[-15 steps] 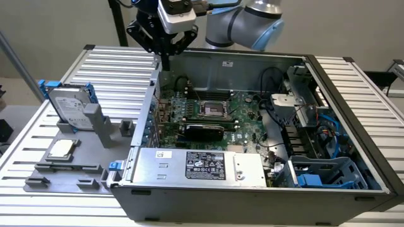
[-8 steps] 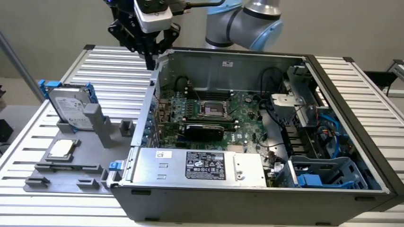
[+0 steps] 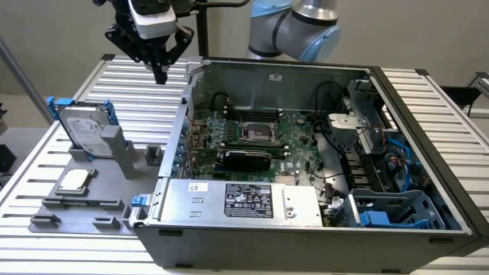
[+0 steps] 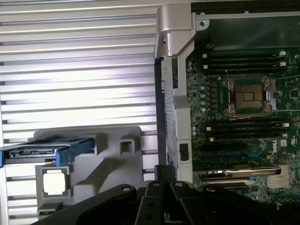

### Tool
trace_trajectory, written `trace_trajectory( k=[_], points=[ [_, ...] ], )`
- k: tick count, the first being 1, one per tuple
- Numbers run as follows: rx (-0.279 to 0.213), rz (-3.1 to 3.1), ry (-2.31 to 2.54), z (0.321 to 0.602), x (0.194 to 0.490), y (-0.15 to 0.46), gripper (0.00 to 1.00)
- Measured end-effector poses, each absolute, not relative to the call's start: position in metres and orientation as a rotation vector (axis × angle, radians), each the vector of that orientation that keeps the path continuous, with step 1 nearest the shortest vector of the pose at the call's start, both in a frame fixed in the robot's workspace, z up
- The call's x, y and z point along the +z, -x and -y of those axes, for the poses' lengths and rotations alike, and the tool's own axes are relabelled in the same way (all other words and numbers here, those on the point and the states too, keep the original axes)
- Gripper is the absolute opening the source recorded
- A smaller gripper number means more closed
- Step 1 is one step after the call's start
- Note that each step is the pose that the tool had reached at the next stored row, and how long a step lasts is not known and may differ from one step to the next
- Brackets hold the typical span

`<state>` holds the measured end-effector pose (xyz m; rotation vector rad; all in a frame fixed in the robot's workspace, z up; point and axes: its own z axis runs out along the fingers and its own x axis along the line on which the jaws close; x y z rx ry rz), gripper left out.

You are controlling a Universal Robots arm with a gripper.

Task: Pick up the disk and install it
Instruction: 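Reach for the disk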

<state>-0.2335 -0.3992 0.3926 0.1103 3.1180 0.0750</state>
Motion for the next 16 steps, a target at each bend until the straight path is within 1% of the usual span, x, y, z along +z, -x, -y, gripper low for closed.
trace_trajectory(
  k=[16],
  points=[
    [0.075,-3.118,-0.11,0.399,0.392,0.306,0.11]
  ],
)
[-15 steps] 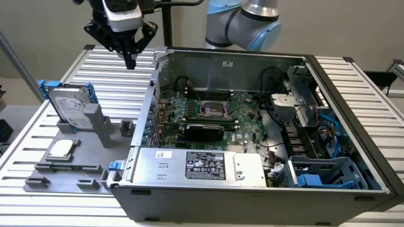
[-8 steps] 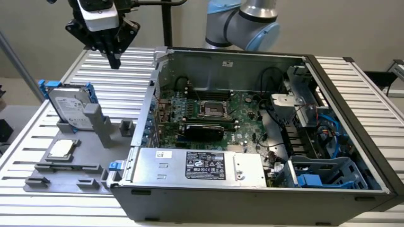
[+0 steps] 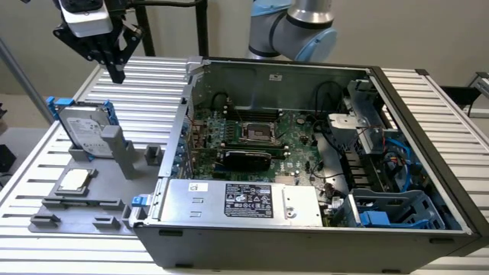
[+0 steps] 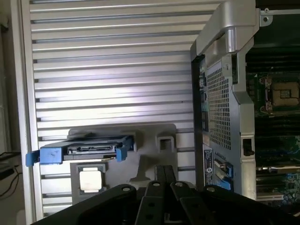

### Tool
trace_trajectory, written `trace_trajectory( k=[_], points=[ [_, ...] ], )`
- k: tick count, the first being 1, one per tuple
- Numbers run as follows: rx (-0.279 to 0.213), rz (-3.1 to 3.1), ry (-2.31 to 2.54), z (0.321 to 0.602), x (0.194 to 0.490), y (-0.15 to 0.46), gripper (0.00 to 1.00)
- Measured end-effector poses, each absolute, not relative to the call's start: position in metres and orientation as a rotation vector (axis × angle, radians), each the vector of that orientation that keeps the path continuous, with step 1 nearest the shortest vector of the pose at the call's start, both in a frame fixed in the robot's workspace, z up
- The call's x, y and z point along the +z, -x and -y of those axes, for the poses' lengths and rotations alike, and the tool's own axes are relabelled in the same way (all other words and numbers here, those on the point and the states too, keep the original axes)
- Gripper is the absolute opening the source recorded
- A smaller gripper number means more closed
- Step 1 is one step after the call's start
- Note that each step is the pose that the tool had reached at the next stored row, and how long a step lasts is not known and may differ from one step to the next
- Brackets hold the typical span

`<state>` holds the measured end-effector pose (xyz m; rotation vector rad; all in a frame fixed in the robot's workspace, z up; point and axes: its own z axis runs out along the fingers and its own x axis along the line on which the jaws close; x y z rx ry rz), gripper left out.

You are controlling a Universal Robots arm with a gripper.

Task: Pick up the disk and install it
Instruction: 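Reach for the disk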

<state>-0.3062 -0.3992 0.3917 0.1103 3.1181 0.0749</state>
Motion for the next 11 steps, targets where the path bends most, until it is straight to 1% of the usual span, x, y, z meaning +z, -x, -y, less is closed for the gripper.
trace_trajectory(
  k=[11],
  points=[
    [0.075,-3.118,-0.11,0.399,0.391,0.356,0.11]
  ],
)
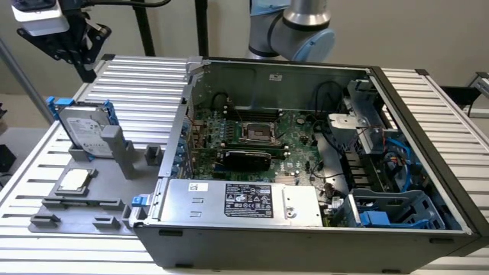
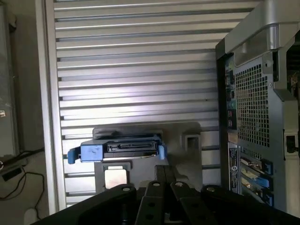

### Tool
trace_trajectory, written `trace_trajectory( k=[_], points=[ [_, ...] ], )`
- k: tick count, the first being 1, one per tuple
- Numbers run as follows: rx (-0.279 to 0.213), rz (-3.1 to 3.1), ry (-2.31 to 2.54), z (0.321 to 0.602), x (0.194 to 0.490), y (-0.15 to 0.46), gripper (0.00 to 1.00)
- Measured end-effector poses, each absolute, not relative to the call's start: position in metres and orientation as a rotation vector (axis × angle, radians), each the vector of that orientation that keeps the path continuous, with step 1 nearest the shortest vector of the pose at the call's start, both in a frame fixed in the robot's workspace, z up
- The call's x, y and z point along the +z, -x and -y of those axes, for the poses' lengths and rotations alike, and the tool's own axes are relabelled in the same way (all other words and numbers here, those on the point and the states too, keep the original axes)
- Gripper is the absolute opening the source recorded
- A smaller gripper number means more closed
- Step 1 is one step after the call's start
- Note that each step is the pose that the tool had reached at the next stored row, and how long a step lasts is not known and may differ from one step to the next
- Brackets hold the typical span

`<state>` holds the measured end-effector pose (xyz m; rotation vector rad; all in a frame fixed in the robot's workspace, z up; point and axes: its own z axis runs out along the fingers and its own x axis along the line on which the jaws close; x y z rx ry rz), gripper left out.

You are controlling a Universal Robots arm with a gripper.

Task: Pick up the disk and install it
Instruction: 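Reach for the disk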

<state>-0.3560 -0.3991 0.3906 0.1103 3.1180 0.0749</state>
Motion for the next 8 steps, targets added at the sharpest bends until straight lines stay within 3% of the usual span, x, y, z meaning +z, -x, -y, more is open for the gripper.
trace_trajectory(
  k=[8],
  points=[
    [0.075,-3.118,-0.11,0.399,0.389,0.392,0.11]
  ],
)
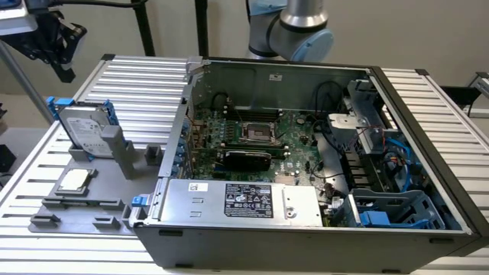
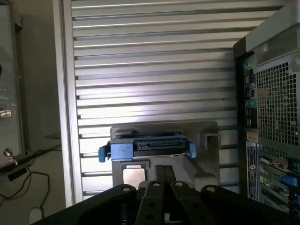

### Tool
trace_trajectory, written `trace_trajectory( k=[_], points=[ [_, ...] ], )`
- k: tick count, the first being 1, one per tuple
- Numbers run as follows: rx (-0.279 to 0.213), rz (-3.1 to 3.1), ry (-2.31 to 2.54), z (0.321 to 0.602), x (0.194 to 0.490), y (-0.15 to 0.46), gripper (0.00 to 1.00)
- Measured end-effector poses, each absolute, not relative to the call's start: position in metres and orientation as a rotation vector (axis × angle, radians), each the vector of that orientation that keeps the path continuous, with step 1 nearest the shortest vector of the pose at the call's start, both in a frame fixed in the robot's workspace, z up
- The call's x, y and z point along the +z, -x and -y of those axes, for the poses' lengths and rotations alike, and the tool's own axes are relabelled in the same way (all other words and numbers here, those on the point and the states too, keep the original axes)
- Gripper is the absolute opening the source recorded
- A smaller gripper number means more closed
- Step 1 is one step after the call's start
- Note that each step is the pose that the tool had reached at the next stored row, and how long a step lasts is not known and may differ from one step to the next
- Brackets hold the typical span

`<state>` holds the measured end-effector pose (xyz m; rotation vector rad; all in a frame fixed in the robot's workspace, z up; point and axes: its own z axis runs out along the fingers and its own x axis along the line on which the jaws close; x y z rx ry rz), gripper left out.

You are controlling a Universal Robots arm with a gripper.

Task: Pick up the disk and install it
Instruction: 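Reach for the disk, then pick up the disk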

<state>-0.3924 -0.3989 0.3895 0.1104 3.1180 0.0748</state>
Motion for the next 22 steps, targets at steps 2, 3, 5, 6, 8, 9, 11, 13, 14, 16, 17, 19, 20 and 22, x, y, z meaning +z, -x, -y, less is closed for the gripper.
trace_trajectory(
  k=[2,3,5,6,8,9,11,13,14,16,17,19,20,22],
  points=[
    [0.075,-3.118,-0.11,0.399,0.389,0.402,0.11],
    [0.075,-3.118,-0.111,0.399,0.389,0.406,0.11],
    [0.074,-3.118,-0.11,0.398,0.388,0.415,0.11],
    [0.073,-3.118,-0.11,0.398,0.388,0.42,0.11],
    [0.071,-3.119,-0.11,0.397,0.388,0.428,0.11],
    [0.069,-3.12,-0.109,0.396,0.388,0.429,0.11],
    [0.067,-3.12,-0.103,0.395,0.388,0.43,0.11],
    [0.067,-3.12,-0.102,0.395,0.388,0.43,0.11],
    [0.067,-3.12,-0.102,0.395,0.388,0.43,0.11],
    [0.067,-3.12,-0.102,0.395,0.388,0.43,0.11],
    [0.067,-3.12,-0.102,0.395,0.388,0.43,0.11],
    [0.067,-3.12,-0.102,0.395,0.388,0.43,0.11],
    [0.067,-3.12,-0.102,0.395,0.388,0.43,0.11],
    [0.067,-3.12,-0.102,0.395,0.388,0.43,0.11]
  ],
)
